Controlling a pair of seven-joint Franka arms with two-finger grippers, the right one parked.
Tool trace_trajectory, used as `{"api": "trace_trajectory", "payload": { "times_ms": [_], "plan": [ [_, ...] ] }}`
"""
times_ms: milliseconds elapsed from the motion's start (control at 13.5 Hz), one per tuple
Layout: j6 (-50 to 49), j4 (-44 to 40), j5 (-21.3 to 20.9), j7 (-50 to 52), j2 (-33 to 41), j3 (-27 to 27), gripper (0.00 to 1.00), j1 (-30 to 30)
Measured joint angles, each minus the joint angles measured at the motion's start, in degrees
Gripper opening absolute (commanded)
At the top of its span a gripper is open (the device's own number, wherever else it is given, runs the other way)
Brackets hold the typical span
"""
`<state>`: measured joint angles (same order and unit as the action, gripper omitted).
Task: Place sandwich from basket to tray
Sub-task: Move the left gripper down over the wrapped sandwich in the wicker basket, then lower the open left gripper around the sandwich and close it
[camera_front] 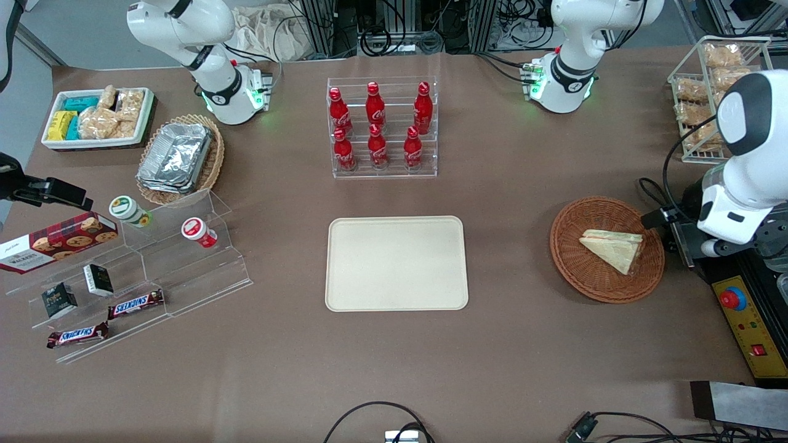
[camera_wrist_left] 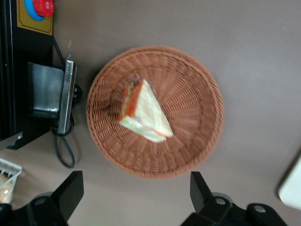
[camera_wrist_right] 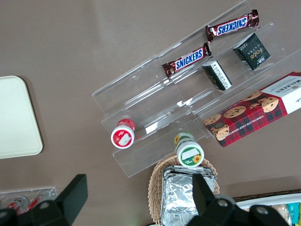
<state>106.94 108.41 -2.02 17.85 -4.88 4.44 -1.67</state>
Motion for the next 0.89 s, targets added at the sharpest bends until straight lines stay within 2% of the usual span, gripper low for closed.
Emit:
{"api": "trace_trajectory", "payload": {
  "times_ms": [369,665,886],
  "plan": [
    [16.7,14.1,0.1,3.9,2.4,0.2,1.0,5.2],
    [25.0,19.6,0.3,11.6,2.5,0.0,1.0,5.4],
    [30.4,22.9,2.1,13.8,2.3,0.0,1.0,5.5]
  ]
}}
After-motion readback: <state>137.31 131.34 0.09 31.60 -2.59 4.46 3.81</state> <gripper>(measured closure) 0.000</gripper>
